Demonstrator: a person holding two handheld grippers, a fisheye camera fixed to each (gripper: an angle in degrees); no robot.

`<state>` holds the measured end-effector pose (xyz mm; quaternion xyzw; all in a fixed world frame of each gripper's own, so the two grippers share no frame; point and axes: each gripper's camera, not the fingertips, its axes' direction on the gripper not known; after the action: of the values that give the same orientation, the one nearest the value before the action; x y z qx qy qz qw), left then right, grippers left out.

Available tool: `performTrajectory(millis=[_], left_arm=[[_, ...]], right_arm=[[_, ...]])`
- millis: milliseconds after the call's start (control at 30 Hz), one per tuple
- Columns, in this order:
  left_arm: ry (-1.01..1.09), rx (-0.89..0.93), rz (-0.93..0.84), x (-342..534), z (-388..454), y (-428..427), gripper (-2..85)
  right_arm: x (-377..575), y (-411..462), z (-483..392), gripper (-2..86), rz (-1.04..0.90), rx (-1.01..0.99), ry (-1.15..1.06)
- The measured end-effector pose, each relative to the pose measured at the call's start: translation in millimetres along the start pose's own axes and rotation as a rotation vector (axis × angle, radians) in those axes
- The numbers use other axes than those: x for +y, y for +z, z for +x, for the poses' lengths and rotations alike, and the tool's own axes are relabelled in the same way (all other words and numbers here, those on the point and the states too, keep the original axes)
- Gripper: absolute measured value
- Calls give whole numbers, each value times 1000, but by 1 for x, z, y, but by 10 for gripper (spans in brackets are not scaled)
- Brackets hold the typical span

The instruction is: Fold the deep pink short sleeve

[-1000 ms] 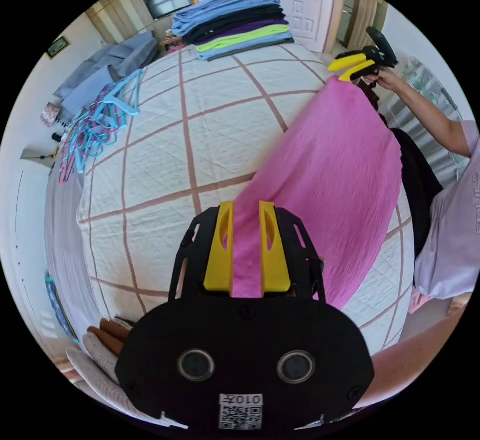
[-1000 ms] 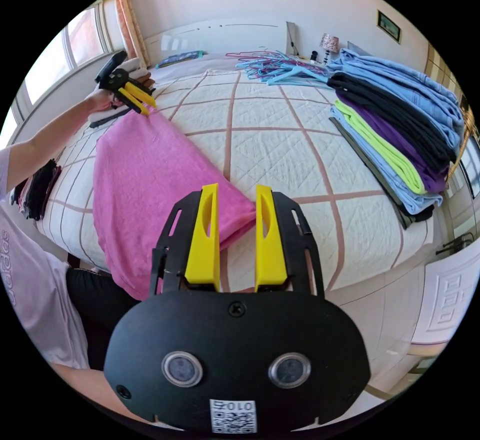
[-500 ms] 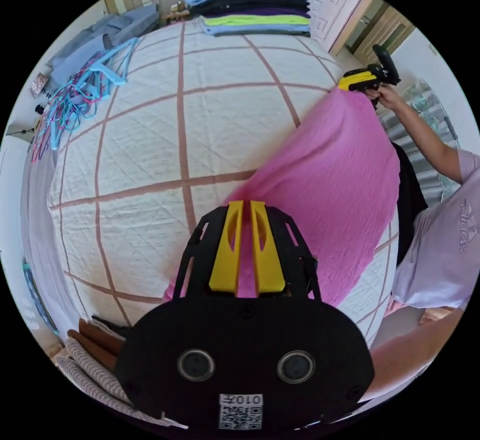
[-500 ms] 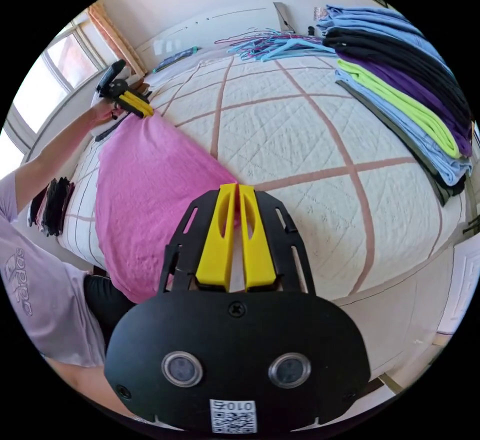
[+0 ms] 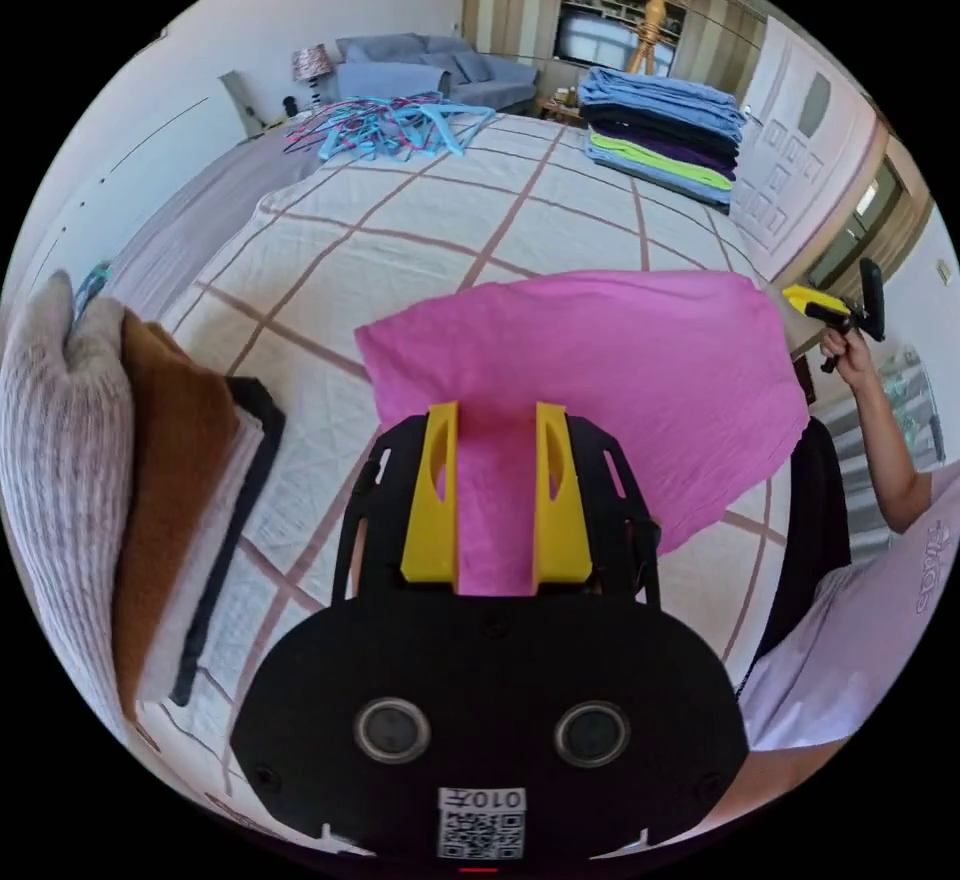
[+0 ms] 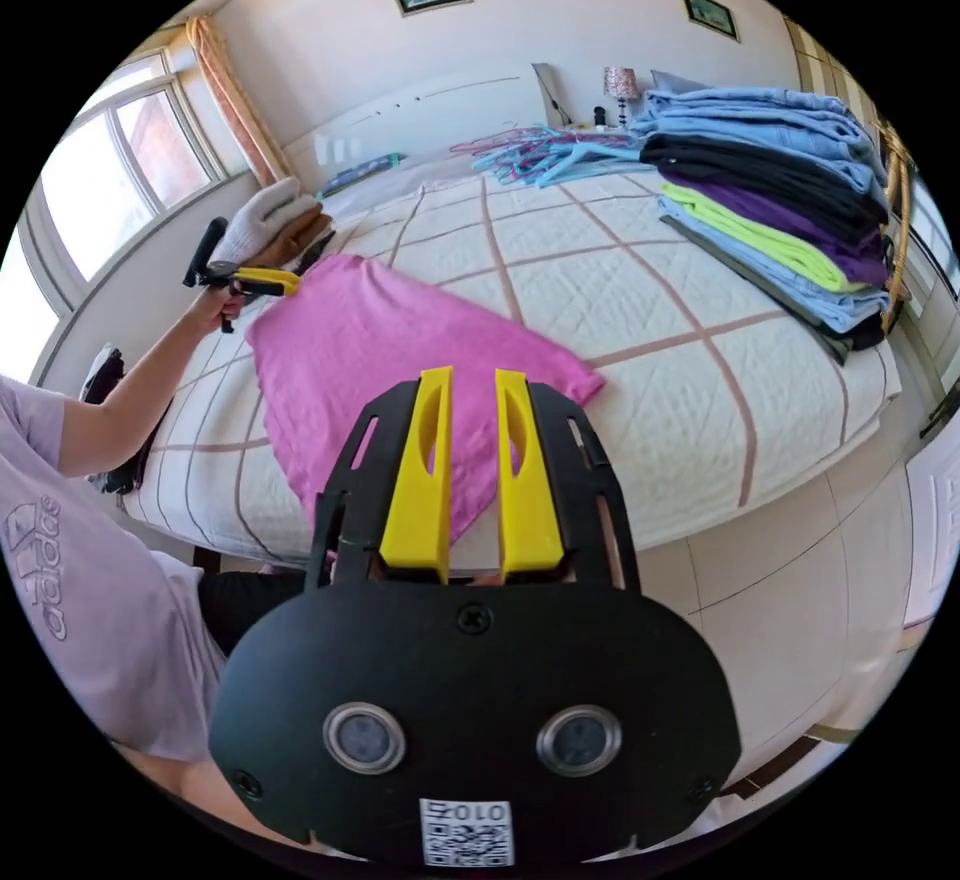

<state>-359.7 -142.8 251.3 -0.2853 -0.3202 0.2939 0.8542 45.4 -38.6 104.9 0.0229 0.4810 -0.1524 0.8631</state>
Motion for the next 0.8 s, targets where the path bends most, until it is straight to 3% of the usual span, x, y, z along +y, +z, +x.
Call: performTrajectory(millis=[67,133,267,500,633,800], left_arm=[[-59,-13,-41,14,-10,21,104],[-175,52,-1,34,-18,29,102],[-109,-174,192,69,47,-9,102],[607,-225,260,155,321,13,120],[1014,-400,308,204,476,66,130],[1289,-461,327,229,565,125,132]], right_arm=[[-2,32,7,71,-114,47,34],[-5,17,15,73,-88,31,74],[5,-44,21,90,22,28,178],[77,-32,58,138,-122,-329,426],[96,-48,72,136,-18,-451,489],[103,-89,90,134,45,-457,466]])
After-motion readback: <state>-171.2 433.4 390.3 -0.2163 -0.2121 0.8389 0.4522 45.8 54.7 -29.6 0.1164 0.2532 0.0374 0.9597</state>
